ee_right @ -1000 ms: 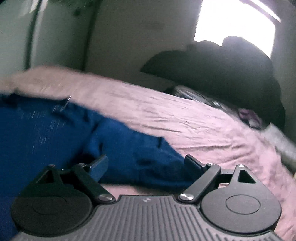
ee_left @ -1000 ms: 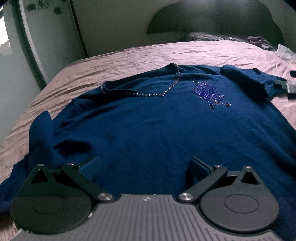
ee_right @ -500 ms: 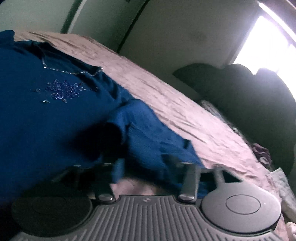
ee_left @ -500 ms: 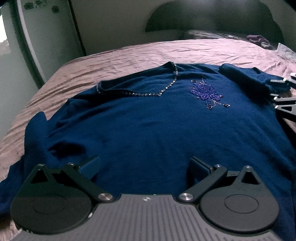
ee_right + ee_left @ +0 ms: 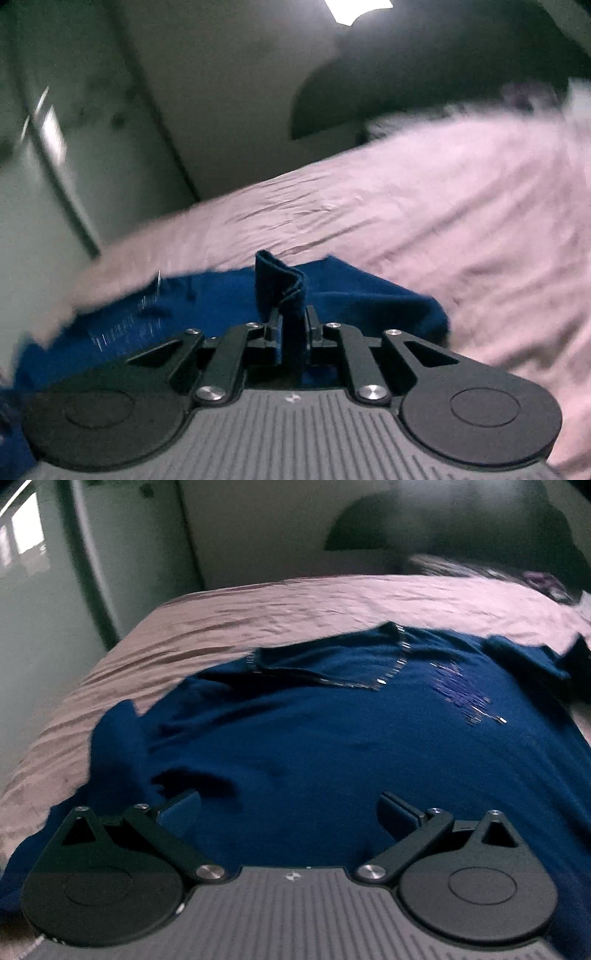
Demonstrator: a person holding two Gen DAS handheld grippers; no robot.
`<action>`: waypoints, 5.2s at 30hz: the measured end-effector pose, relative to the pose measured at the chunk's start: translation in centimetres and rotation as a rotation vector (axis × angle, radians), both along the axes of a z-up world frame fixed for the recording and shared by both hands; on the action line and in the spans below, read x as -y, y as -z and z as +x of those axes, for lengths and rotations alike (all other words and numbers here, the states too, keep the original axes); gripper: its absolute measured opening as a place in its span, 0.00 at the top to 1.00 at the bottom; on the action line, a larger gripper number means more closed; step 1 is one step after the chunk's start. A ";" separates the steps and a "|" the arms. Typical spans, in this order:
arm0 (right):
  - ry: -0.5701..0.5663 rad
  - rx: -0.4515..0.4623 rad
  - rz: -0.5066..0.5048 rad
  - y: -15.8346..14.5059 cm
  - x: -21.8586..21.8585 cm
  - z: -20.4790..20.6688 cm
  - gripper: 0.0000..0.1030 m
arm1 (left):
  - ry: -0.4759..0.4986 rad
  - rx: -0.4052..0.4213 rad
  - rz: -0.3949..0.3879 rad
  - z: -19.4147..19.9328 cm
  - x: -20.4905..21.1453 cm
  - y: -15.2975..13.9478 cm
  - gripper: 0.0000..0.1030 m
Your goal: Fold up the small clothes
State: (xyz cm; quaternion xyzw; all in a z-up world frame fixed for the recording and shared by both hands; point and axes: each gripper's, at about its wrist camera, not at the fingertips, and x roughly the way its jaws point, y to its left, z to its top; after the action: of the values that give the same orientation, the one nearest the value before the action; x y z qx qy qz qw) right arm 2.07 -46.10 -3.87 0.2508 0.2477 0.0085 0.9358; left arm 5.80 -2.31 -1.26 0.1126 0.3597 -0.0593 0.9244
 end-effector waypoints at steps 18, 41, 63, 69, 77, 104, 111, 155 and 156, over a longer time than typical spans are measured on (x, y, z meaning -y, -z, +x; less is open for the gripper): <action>0.389 0.416 0.246 -10.7 9.2 -3.2 0.92 | -0.101 0.032 0.001 1.4 -3.7 -0.9 0.00; -0.379 0.318 0.138 -11.1 -25.9 10.8 0.92 | -0.224 0.097 0.047 0.5 -10.0 -2.7 0.00; -0.688 0.040 -0.070 -2.8 -40.6 11.0 0.29 | -0.534 0.082 0.095 -7.3 -22.7 -2.4 0.00; -0.696 -0.036 -0.036 -2.2 -41.3 10.4 0.27 | -0.674 0.058 -0.096 -9.0 -27.9 -2.8 0.04; -0.794 0.066 -0.003 -4.5 -42.7 5.3 0.27 | -0.793 0.019 -0.569 -8.1 -34.1 -1.8 0.22; -0.756 0.035 -0.028 -3.5 -41.4 3.0 0.27 | -1.008 0.445 -0.724 -12.5 -36.9 -3.7 0.99; -0.621 -0.027 -0.118 -1.9 -38.9 6.0 0.16 | -1.073 0.548 -0.541 -14.1 -35.9 -5.4 0.99; -0.078 -0.073 0.061 1.1 -15.3 -3.1 0.15 | 0.254 0.146 -0.346 6.2 15.7 -4.2 0.99; -0.077 -0.073 0.064 1.1 -15.2 -3.1 0.15 | 0.270 0.136 -0.334 6.4 16.1 -3.8 0.99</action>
State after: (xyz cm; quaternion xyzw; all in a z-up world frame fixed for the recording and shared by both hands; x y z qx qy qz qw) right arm -0.99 -30.87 -5.01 0.2712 0.2906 0.0434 0.9166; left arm 12.24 -18.42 2.53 0.0088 0.2632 -0.2333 0.9360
